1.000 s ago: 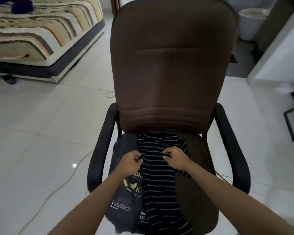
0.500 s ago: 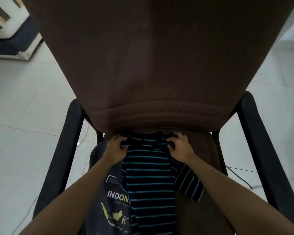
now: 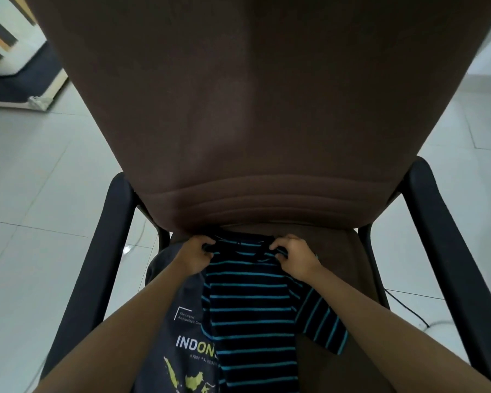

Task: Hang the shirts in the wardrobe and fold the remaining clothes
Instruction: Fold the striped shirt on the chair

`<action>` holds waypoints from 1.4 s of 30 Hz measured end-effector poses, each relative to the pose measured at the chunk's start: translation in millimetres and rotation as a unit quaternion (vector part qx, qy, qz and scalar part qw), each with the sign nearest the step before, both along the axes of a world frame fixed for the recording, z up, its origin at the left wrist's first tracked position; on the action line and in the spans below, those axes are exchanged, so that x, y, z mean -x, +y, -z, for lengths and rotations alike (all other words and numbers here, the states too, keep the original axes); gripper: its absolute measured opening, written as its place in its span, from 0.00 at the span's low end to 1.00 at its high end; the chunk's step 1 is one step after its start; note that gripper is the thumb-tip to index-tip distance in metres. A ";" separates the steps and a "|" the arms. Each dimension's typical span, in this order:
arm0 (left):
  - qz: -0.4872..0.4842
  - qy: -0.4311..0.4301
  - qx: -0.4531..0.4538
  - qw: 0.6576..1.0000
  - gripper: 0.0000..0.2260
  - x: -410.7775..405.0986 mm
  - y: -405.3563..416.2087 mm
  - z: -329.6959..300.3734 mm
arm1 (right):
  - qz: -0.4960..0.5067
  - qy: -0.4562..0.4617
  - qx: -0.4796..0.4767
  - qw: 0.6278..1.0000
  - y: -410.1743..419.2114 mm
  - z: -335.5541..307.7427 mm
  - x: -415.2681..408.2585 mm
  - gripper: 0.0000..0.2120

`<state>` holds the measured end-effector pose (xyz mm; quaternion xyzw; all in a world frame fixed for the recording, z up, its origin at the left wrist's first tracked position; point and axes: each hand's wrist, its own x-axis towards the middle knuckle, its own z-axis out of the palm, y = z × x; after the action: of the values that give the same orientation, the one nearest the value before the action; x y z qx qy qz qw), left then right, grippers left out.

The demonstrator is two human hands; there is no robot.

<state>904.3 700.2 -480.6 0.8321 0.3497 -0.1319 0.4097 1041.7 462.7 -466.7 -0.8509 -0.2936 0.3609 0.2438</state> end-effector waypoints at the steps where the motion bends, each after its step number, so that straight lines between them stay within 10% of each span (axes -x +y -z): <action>1: 0.003 0.011 0.005 1.000 0.12 -0.9 -2.6 -4.7 | -0.002 0.002 -0.010 1.000 -2.0 -2.6 1.9 0.11; 7: 0.067 0.043 -0.133 0.988 0.05 5.3 -14.5 -51.9 | -0.003 -0.024 -0.059 0.998 -18.1 -34.3 17.8 0.09; 12: 0.055 -0.087 -0.042 0.994 0.16 31.6 -29.1 -106.9 | 0.010 -0.042 -0.078 0.996 -35.0 -77.7 36.6 0.12; 22: 0.158 -0.073 0.058 0.983 0.13 134.7 -58.1 -277.2 | 0.016 -0.109 -0.127 0.986 -89.7 -248.5 120.6 0.10; 42: 0.175 -0.260 -0.161 0.936 0.07 315.4 -176.4 -611.1 | -0.034 -0.157 -0.246 0.956 -243.5 -604.3 301.8 0.06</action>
<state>588.9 523.9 130.4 0.9402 0.0964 0.0781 0.3173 739.9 219.1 137.7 -0.8004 -0.4363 0.1474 0.3837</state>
